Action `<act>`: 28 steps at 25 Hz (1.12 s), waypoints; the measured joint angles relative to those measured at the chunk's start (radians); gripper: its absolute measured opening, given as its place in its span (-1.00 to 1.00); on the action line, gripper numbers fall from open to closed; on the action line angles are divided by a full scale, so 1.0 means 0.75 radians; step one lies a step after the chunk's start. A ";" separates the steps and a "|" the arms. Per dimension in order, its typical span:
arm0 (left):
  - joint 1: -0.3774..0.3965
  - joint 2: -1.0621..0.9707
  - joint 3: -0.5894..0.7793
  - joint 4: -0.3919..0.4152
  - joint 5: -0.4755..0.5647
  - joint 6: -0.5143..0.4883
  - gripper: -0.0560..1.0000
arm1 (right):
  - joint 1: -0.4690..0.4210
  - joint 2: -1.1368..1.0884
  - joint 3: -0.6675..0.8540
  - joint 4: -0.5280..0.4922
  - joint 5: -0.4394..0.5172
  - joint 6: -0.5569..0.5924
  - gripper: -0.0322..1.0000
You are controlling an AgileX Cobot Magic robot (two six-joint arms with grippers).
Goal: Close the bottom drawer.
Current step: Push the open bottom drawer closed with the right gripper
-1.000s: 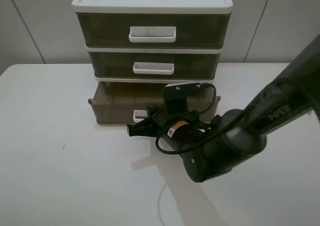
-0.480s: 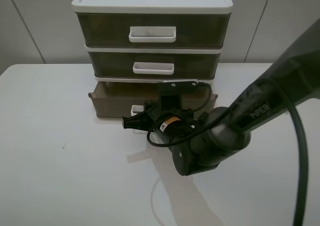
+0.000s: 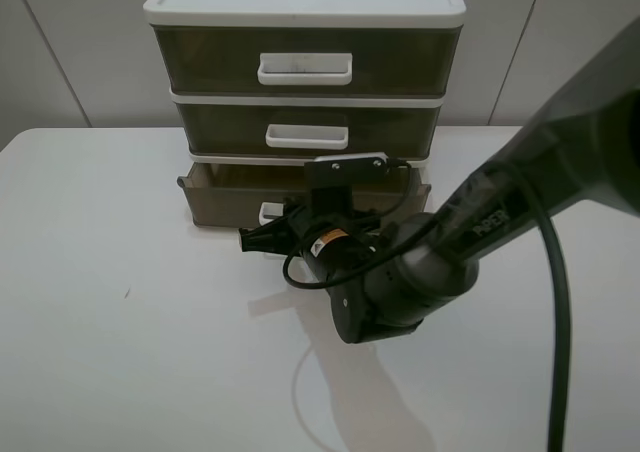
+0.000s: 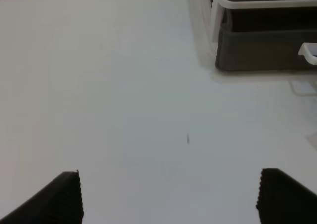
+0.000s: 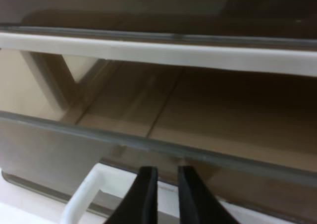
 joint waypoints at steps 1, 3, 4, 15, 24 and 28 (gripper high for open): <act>0.000 0.000 0.000 0.000 0.000 0.000 0.47 | 0.000 0.002 -0.006 0.003 -0.001 -0.002 -0.90; 0.000 0.000 0.000 0.000 0.000 0.000 0.47 | 0.000 0.007 -0.009 0.008 -0.007 -0.023 -0.90; 0.000 0.000 0.000 0.000 0.000 0.000 0.47 | 0.000 0.012 -0.009 0.009 -0.018 -0.039 -0.90; 0.000 0.000 0.000 0.000 0.000 0.000 0.47 | -0.036 0.023 -0.026 0.010 -0.045 -0.095 -0.90; 0.000 0.000 0.000 0.000 0.000 0.000 0.47 | -0.077 0.028 -0.069 0.015 -0.022 -0.109 -0.90; 0.000 0.000 0.000 0.000 0.000 0.000 0.47 | -0.088 0.033 -0.077 0.016 -0.020 -0.109 -0.90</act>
